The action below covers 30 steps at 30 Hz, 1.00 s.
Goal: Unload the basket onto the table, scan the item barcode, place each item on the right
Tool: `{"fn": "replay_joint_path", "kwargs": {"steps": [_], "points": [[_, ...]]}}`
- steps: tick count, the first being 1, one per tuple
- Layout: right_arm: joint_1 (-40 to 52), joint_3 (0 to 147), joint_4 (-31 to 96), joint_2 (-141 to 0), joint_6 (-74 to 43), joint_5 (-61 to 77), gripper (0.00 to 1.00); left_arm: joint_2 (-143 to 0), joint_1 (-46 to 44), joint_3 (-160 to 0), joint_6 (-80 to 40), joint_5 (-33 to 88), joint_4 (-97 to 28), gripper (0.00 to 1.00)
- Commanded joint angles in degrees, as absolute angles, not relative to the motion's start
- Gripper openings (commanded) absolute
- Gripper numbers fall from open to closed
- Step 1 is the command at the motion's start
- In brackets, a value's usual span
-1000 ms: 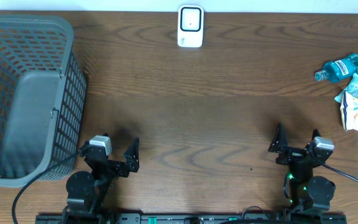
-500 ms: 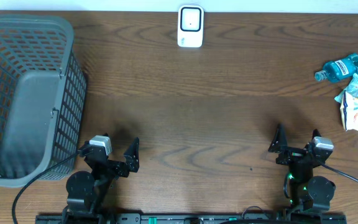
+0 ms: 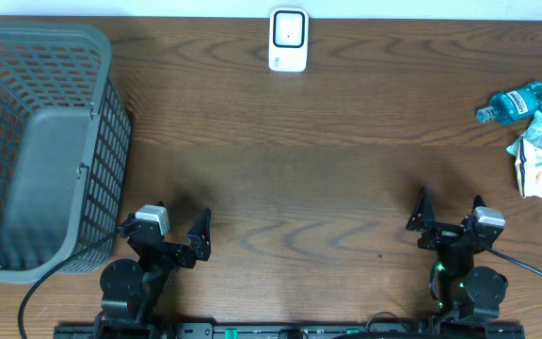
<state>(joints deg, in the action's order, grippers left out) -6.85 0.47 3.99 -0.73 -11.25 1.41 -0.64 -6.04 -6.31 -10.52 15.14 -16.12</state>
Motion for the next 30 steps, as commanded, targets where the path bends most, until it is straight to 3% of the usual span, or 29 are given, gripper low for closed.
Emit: {"fn": "replay_joint_path", "kwargs": {"steps": [1, 18, 30], "points": [[-7.2, 0.3, 4.1, -0.3, -10.4, 0.6, 0.99, -0.3, -5.9, -5.4, -10.6, 15.9, -17.3, 0.98], [-7.2, 0.3, 4.1, -0.3, -10.4, 0.5, 0.99, -0.1, -5.9, -5.4, -10.6, 15.8, -16.8, 0.98], [-7.2, 0.3, 4.1, -0.3, -10.4, 0.5, 0.99, -0.1, -6.0, -0.2, 1.1, 15.6, 5.5, 0.98]]}}
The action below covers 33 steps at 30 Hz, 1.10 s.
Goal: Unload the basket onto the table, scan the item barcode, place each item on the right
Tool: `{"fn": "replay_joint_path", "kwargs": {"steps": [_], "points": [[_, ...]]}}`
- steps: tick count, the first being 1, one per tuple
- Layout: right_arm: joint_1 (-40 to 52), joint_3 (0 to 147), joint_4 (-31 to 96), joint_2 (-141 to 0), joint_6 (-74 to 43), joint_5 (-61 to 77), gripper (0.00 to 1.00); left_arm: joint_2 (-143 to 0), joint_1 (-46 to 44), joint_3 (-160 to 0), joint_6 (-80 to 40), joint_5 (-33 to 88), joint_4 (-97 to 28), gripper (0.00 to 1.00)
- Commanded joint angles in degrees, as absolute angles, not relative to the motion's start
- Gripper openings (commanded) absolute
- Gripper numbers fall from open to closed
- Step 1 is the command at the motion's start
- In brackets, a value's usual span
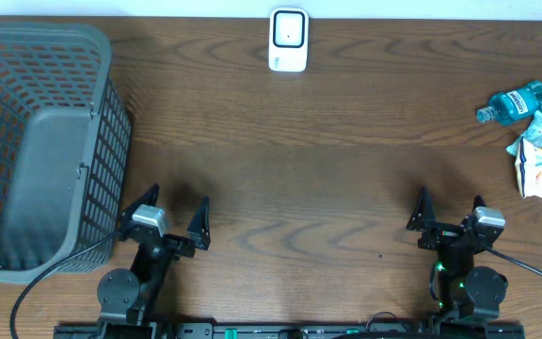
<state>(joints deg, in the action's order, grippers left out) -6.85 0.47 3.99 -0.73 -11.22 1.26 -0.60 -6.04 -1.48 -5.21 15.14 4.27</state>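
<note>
A white barcode scanner (288,40) stands at the far edge of the table, in the middle. The items lie at the far right: a blue bottle (516,102) and crinkled snack packets. My left gripper (172,212) is open near the front left, beside the basket, with nothing between its fingers. My right gripper (448,209) is open near the front right, also holding nothing, well short of the items.
A large grey mesh basket (40,141) fills the left side of the brown wooden table (290,169). Cables run from both arm bases along the front edge.
My left gripper has shifted slightly forward and straightened, its fingers now pointing more squarely away from the base. The right arm and the items have not moved.
</note>
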Motion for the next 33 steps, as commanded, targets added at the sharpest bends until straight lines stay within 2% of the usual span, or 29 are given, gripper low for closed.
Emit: {"fn": "replay_joint_path", "kwargs": {"steps": [1, 9, 33], "points": [[-7.2, 0.3, 4.1, -0.3, -10.4, 0.6, 0.99, -0.1, -6.0, -0.2, 2.8, 15.6, 5.4, 0.98], [-7.2, 0.3, 4.1, -0.3, -10.4, 0.6, 0.99, -0.1, -6.0, -0.2, 5.9, 12.8, -3.3, 0.98], [-7.2, 0.3, 4.1, -0.3, -10.4, 0.5, 0.99, -0.1, -6.0, -0.2, 5.3, 12.4, -3.2, 0.98]]}}
